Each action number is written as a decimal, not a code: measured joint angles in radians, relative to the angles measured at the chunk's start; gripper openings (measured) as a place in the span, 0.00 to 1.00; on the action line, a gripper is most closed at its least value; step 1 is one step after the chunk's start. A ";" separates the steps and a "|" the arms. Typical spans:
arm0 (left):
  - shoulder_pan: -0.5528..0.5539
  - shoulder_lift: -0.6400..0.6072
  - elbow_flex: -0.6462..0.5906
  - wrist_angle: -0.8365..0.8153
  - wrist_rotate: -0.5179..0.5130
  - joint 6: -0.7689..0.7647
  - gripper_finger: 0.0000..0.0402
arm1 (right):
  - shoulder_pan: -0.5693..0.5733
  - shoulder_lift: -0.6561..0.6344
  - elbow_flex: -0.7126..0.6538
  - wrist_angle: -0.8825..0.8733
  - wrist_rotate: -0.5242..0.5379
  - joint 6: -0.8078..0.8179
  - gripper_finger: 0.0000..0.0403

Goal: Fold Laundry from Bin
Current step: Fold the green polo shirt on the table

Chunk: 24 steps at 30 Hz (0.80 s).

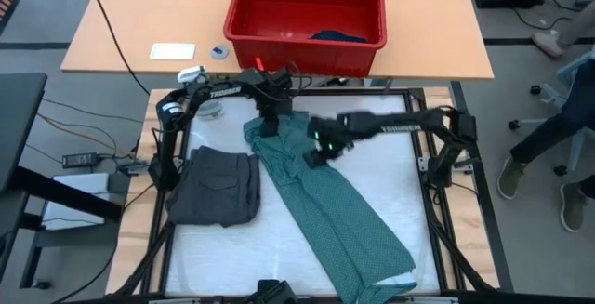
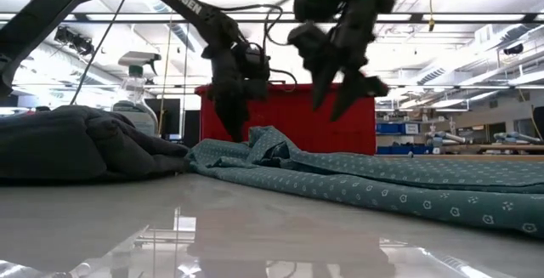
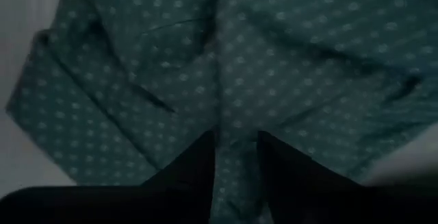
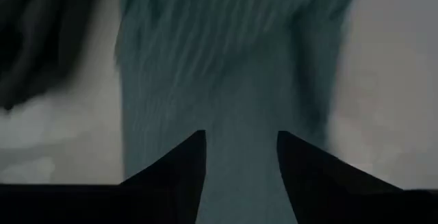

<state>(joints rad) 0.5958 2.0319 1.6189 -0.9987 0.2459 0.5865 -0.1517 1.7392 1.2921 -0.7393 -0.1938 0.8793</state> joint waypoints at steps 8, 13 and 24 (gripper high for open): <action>-0.008 -0.001 -0.007 0.044 0.011 0.043 0.32 | 0.238 -0.155 -0.241 0.117 0.141 0.395 0.39; -0.027 -0.002 -0.007 0.035 0.062 0.111 0.31 | 0.342 -0.216 -0.381 0.168 0.175 0.594 0.37; -0.020 -0.002 -0.007 0.014 0.059 0.113 0.02 | 0.522 -0.224 -0.580 0.259 0.176 0.831 0.27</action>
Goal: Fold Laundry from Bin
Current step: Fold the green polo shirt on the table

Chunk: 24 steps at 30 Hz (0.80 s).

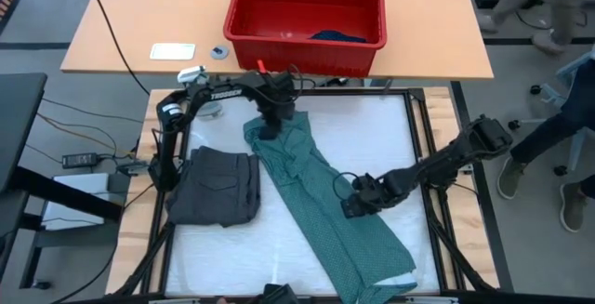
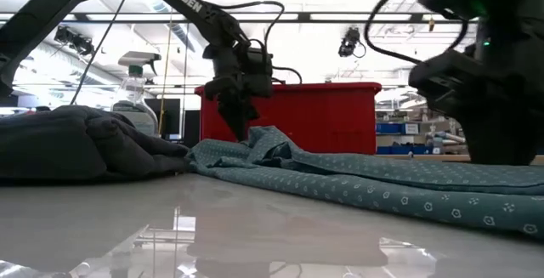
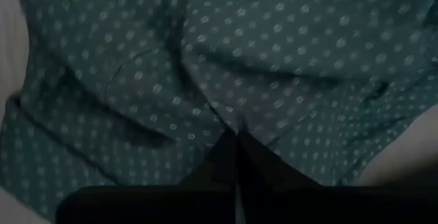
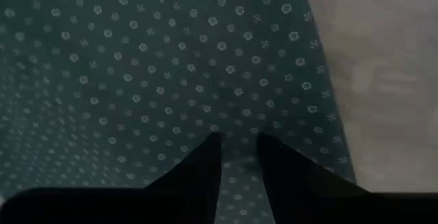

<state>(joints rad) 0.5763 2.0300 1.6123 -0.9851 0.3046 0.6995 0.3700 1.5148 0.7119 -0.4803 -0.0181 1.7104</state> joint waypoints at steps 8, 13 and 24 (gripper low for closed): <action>-0.002 0.000 0.000 -0.083 0.000 -0.010 0.00 | 0.060 -0.062 -0.099 0.011 -0.012 0.069 0.22; -0.022 0.000 0.000 -0.063 0.000 -0.068 0.00 | 0.091 -0.144 -0.151 -0.058 -0.026 0.071 0.21; -0.092 0.000 0.000 -0.040 -0.001 -0.084 0.00 | 0.148 -0.358 -0.208 -0.057 -0.039 0.037 0.22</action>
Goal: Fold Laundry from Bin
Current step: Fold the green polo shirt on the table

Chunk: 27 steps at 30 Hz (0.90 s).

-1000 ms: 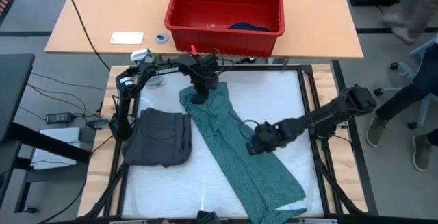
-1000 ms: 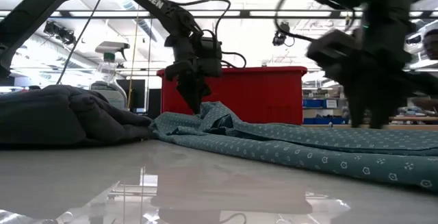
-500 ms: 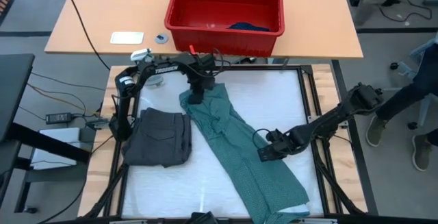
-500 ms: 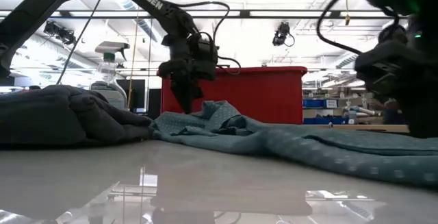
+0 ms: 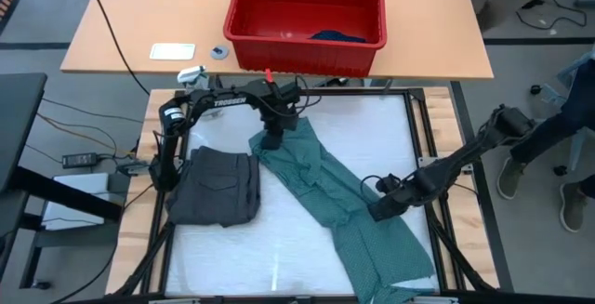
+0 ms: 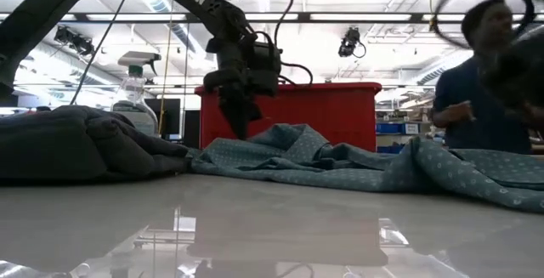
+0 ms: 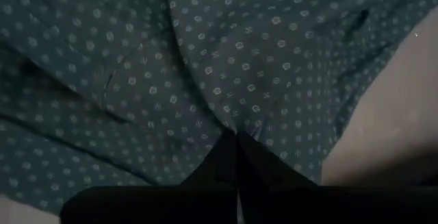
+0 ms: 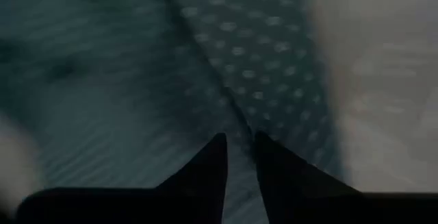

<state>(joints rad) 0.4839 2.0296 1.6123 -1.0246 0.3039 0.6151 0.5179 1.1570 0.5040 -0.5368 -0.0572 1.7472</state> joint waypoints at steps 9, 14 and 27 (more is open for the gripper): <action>0.031 0.000 0.000 0.061 -0.008 0.001 0.00 | -0.026 -0.104 0.097 0.073 0.151 -0.061 0.29; 0.030 0.000 0.000 0.056 0.004 0.049 0.00 | -0.153 -0.004 0.097 0.223 0.272 -0.173 0.29; 0.098 0.000 0.000 0.047 -0.023 0.093 0.00 | -0.489 0.414 0.097 0.887 0.175 -0.360 0.29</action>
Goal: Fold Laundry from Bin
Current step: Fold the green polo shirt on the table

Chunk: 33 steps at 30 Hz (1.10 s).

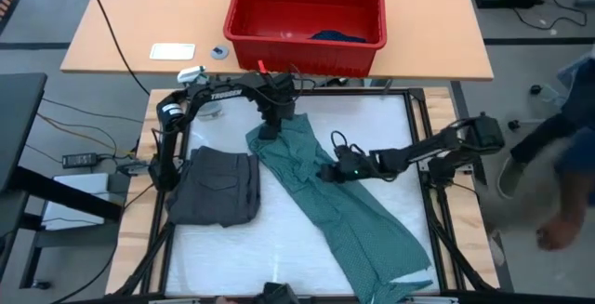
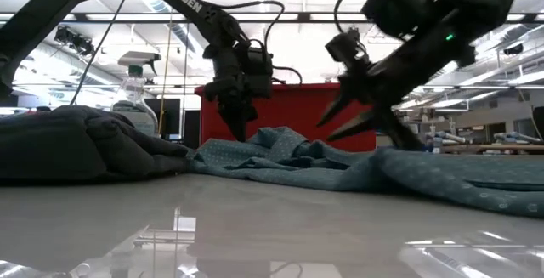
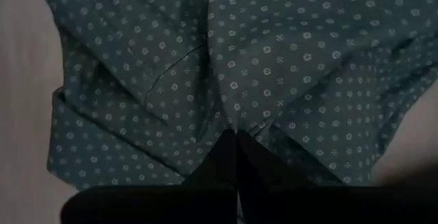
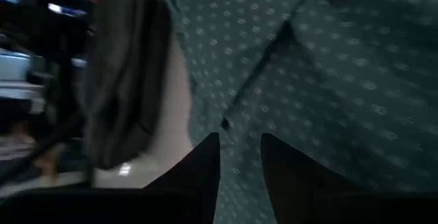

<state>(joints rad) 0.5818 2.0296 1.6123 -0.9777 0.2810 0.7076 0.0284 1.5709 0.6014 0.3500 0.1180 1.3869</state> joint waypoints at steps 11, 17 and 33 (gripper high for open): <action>0.062 -0.002 0.000 -0.016 0.028 -0.068 0.11 | -0.112 0.122 0.007 0.226 -0.044 0.005 0.29; 0.063 -0.004 0.000 -0.013 0.027 -0.068 0.20 | -0.163 0.201 0.080 0.225 -0.137 -0.037 0.29; 0.062 -0.004 0.000 -0.029 0.023 -0.078 0.22 | -0.169 0.228 0.150 0.173 -0.132 -0.054 0.04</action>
<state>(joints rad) 0.6441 2.0258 1.6123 -1.0065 0.3035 0.6292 -0.1410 1.7992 0.7509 0.5226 -0.0143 1.3325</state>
